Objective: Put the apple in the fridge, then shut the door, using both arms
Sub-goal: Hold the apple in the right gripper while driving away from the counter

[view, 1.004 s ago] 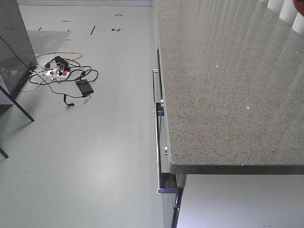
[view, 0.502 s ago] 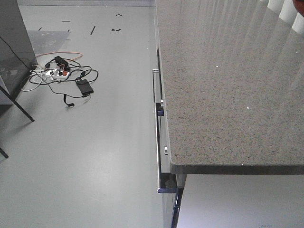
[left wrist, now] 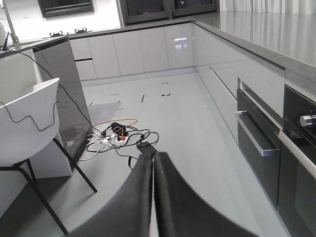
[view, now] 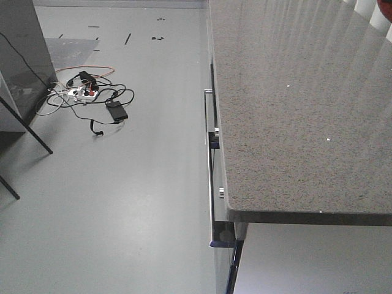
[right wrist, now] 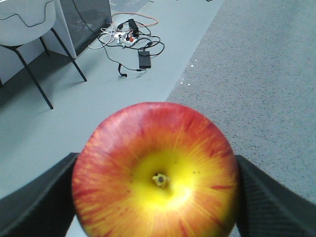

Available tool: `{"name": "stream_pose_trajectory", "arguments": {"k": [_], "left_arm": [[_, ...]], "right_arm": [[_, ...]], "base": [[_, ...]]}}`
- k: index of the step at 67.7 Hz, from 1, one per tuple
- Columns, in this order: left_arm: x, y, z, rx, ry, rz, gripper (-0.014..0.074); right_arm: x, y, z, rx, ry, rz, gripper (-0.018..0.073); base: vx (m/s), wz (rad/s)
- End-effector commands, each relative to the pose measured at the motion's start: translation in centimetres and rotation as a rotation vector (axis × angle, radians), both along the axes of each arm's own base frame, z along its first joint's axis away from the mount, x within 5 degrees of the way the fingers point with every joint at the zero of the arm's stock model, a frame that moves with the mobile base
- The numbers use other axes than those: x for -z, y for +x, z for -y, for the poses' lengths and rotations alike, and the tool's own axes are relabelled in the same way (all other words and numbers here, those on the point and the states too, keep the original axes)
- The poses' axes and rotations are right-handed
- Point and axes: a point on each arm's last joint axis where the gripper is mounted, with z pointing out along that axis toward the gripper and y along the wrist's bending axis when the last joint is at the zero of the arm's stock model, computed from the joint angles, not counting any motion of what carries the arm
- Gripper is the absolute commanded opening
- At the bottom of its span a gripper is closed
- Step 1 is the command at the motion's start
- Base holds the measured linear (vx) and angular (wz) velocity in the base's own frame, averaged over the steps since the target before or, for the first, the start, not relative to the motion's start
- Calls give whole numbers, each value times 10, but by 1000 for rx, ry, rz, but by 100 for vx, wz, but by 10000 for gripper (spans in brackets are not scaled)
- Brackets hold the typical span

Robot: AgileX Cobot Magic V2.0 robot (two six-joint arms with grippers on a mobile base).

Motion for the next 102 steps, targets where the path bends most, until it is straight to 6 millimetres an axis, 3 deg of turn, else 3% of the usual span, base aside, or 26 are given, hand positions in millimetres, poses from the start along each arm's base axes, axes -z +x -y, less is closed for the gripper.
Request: {"name": "stream_pose_trajectory", "arguments": {"k": [1, 34, 102], "left_arm": [[-2, 0, 2, 19, -2, 69, -8], [-2, 0, 2, 19, -2, 69, -8], [-2, 0, 2, 19, -2, 69, -8]], "right_arm": [[-17, -8, -1, 9, 27, 115, 91], [-17, -8, -1, 9, 27, 115, 91], [-17, -8, -1, 9, 28, 117, 91]], "base": [[-2, 10], [-2, 20], [-4, 44]]}}
